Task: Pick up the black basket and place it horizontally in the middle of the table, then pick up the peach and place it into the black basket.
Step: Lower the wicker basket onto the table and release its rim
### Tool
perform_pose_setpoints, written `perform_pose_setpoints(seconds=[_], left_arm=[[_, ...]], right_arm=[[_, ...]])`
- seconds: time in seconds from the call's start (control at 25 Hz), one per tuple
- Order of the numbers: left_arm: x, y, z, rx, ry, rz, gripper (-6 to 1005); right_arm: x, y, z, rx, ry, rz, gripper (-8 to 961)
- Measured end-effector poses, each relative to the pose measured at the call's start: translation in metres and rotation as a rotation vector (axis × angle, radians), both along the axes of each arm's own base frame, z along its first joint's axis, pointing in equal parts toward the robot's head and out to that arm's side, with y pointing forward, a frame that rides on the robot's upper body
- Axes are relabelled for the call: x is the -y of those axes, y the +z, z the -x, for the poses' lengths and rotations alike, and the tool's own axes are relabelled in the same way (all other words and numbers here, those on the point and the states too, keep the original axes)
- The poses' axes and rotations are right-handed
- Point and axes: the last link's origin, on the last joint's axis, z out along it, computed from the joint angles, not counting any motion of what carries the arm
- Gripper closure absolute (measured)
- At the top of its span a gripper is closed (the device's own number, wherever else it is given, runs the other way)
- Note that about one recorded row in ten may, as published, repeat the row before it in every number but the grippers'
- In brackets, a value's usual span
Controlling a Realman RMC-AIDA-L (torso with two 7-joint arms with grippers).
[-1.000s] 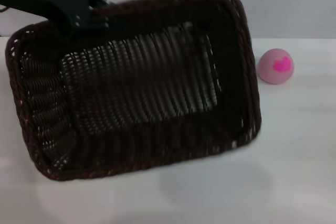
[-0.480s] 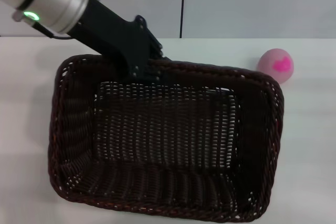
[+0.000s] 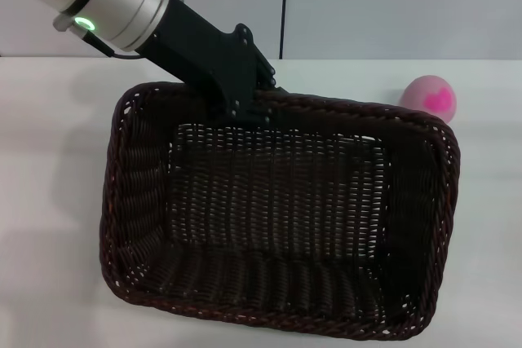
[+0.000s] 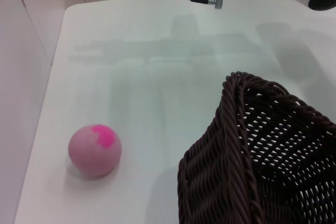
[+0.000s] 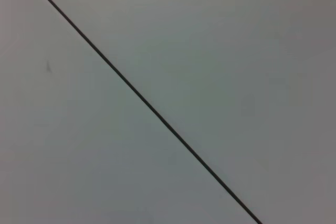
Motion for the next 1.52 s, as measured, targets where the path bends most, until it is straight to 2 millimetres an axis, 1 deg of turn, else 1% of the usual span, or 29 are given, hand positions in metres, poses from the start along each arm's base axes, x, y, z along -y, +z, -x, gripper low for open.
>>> perform_pose_setpoints(seconds=[0.2,0.32,0.48,0.52,0.6,0.84,0.92,1.04,1.12,1.32,1.52], left_arm=[[-0.001,-0.002,0.001,0.001,0.004,-0.001,770],[-0.006,-0.007,0.004,0.009,0.012,-0.02,759],[-0.006,-0.007,0.004,0.009,0.012,-0.02,744],[-0.008,-0.013,0.006,0.015,0.013,-0.019,740],[-0.009,-0.014,0.006,0.017,0.011,-0.02,733],[-0.01,-0.015,0.006,0.017,0.011,-0.022,710],[-0.011,-0.023,0.007,0.004,0.013,-0.024,703],[-0.011,-0.023,0.007,0.004,0.013,-0.024,692],[-0.014,-0.033,0.01,-0.005,0.03,-0.02,684],[-0.014,-0.037,0.01,-0.008,0.041,-0.016,666],[-0.015,-0.038,0.008,0.032,0.044,-0.024,647]], right_arm=[[-0.002,0.001,0.0,0.005,-0.002,0.0,398],[-0.003,0.001,0.0,0.004,-0.006,0.004,398],[-0.005,0.001,-0.001,0.004,-0.012,0.008,398],[-0.005,0.001,-0.001,0.004,-0.012,0.009,398],[-0.005,0.001,-0.001,0.004,-0.013,0.008,398],[-0.005,0.001,-0.001,0.003,-0.015,0.008,397],[-0.005,0.001,-0.002,0.002,-0.018,0.01,397],[-0.005,0.0,-0.002,0.0,-0.023,0.012,398],[-0.005,0.0,-0.002,-0.002,-0.023,0.013,398],[-0.005,0.0,-0.002,-0.004,-0.023,0.014,398],[-0.005,-0.001,-0.003,-0.006,-0.024,0.015,397]])
